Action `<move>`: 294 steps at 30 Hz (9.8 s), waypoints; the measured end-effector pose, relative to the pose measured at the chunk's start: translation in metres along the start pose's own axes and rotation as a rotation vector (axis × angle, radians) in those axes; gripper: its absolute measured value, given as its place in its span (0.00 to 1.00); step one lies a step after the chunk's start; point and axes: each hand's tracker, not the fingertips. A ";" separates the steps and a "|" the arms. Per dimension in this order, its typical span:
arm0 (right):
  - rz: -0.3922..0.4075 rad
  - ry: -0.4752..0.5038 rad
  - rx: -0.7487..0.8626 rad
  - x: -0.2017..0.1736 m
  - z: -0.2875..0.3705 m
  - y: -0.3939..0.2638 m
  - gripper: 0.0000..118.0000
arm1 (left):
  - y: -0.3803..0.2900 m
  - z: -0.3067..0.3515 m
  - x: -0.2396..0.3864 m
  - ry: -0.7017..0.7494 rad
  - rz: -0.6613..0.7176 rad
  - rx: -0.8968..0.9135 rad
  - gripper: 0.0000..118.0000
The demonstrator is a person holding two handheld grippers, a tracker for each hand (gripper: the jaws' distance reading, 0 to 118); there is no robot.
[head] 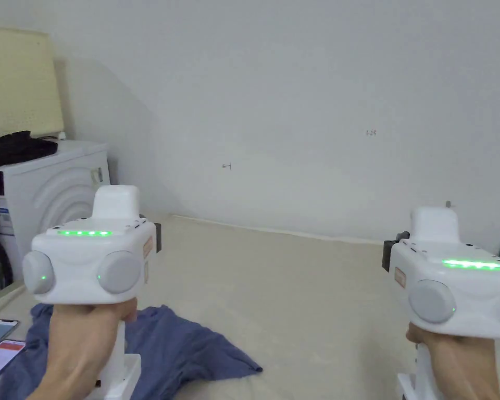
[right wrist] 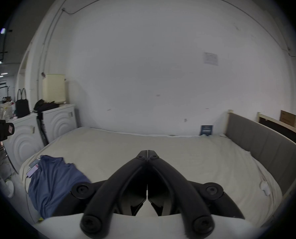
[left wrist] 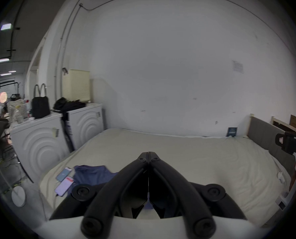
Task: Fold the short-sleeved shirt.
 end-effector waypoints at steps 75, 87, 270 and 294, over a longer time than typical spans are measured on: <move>0.054 0.064 -0.245 0.034 0.026 -0.125 0.00 | -0.127 -0.199 -0.028 0.099 -0.391 -0.548 0.02; -0.035 -0.176 -0.228 0.164 0.080 -0.129 0.00 | -0.227 -0.215 0.304 -0.359 -0.615 -0.598 0.02; -0.049 -0.348 -0.054 0.260 -0.239 0.254 0.06 | 0.208 -0.304 0.278 0.101 -0.442 0.050 0.04; -0.043 -0.298 -0.370 0.246 -0.254 -0.011 0.06 | -0.028 -0.360 0.153 0.103 -0.565 -0.298 0.04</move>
